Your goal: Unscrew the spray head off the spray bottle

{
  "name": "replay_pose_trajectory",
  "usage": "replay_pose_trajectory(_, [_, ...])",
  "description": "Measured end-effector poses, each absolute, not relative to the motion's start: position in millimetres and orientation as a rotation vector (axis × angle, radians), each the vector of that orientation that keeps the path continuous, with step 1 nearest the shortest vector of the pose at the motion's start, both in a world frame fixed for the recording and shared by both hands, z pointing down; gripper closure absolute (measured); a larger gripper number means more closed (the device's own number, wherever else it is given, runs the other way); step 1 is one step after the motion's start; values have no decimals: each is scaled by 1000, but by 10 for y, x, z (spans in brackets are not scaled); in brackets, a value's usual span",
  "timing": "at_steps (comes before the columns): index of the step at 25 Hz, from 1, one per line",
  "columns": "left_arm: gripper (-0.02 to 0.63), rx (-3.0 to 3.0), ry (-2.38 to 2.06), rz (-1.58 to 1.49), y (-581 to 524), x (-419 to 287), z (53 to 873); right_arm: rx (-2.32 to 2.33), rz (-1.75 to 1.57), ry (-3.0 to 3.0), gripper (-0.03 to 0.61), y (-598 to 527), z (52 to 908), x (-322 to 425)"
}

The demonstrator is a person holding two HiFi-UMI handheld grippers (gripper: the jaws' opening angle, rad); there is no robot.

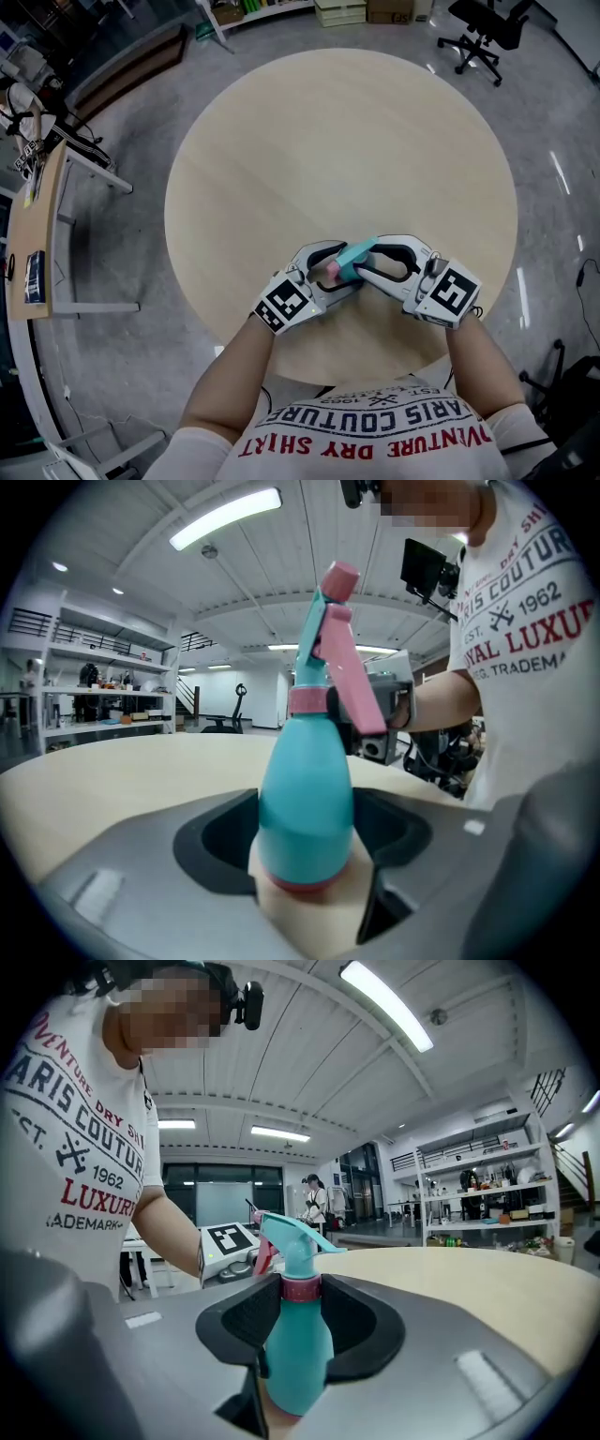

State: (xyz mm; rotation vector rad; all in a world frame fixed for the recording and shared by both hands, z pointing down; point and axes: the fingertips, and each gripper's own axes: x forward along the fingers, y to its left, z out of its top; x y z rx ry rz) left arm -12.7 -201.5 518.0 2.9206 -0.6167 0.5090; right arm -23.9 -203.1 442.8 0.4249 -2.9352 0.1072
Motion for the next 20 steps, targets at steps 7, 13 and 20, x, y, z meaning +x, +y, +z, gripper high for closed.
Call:
replay_pose_trajectory(7, [302, 2778, -1008, 440, -2096, -120, 5181, 842, 164, -2880, 339, -2105, 4415, -139])
replay_pose_trajectory(13, [302, 2667, -1219, 417, -2106, -93, 5175, 996, 196, -2836, 385, -1964, 4402, -120])
replay_pose_trajectory(20, [302, 2652, -1291, 447, -2136, -50, 5211, 1011, 283, -2860, 236, -1923, 4223, -196])
